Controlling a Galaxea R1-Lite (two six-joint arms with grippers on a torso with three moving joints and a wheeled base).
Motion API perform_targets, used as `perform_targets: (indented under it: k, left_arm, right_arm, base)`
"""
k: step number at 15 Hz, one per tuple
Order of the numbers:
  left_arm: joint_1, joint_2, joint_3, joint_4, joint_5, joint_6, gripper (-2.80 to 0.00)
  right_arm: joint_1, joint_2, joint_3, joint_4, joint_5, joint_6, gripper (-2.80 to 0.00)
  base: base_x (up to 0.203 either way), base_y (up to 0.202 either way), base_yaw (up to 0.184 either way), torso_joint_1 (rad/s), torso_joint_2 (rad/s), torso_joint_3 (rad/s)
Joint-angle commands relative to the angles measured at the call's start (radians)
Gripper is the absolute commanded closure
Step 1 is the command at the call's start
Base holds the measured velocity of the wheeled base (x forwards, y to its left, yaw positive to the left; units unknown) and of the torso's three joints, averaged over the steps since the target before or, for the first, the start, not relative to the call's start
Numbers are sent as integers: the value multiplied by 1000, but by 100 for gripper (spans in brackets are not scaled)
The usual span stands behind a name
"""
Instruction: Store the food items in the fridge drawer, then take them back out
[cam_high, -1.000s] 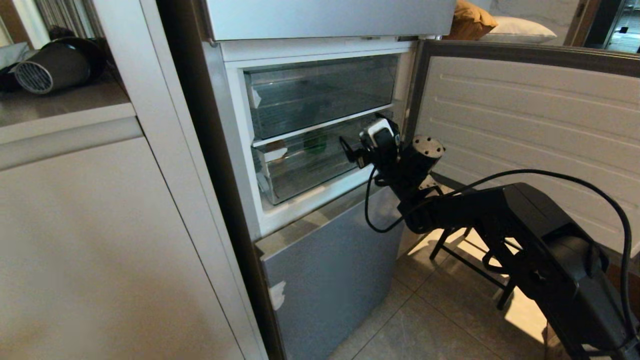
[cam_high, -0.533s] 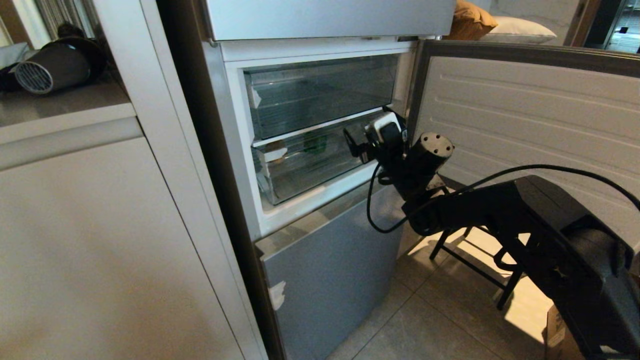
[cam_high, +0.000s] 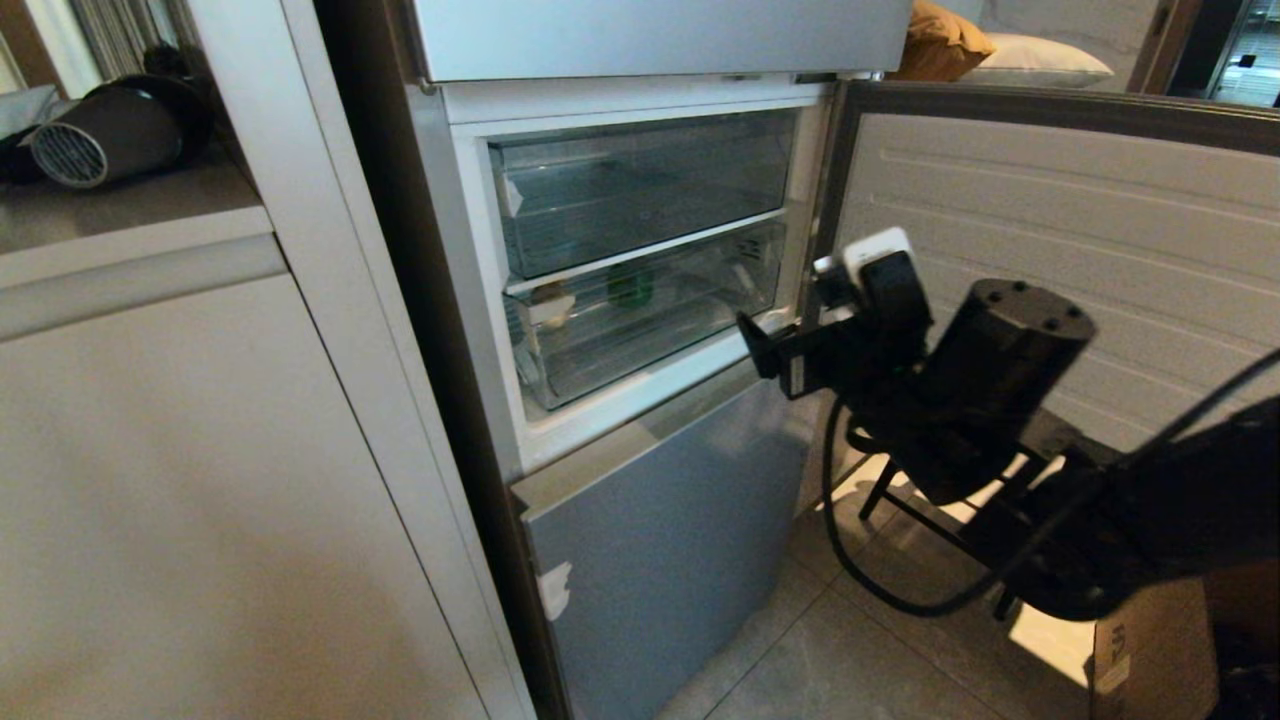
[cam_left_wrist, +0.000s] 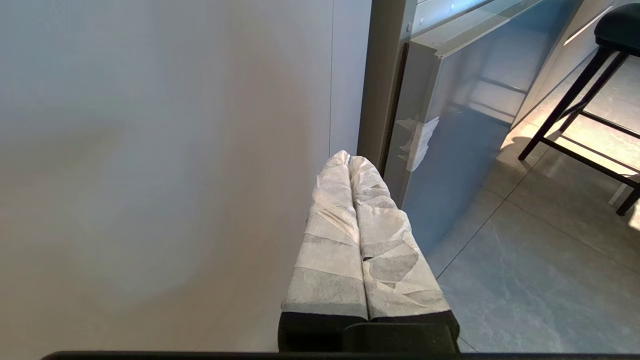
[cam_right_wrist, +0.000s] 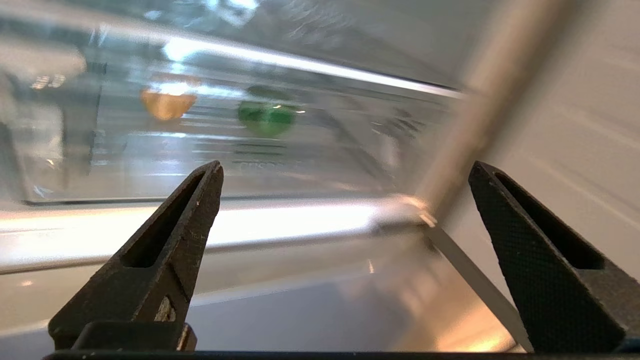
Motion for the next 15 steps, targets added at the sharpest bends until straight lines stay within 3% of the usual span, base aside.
perform_targets:
  k: [1,3,5,15]
  left_arm:
    - [0,0,1,0,0,0,0]
    - [0,0,1,0,0,0,0]
    - [0,0,0,0,0,0,0]
    - [0,0,1,0,0,0,0]
  right_arm:
    - [40,-264,179,-8,-72,17,-280]
    - [86,-407,322,-12,-198,54,-280]
    - [131,-494,388,-14,-325,145,-280]
    - [137,-546,512,-13,-333,165,-280]
  base:
    - [0,0,0,0,0,0]
    - [0,0,0,0,0,0]
    - [0,0,0,0,0,0]
    - [0,0,0,0,0,0]
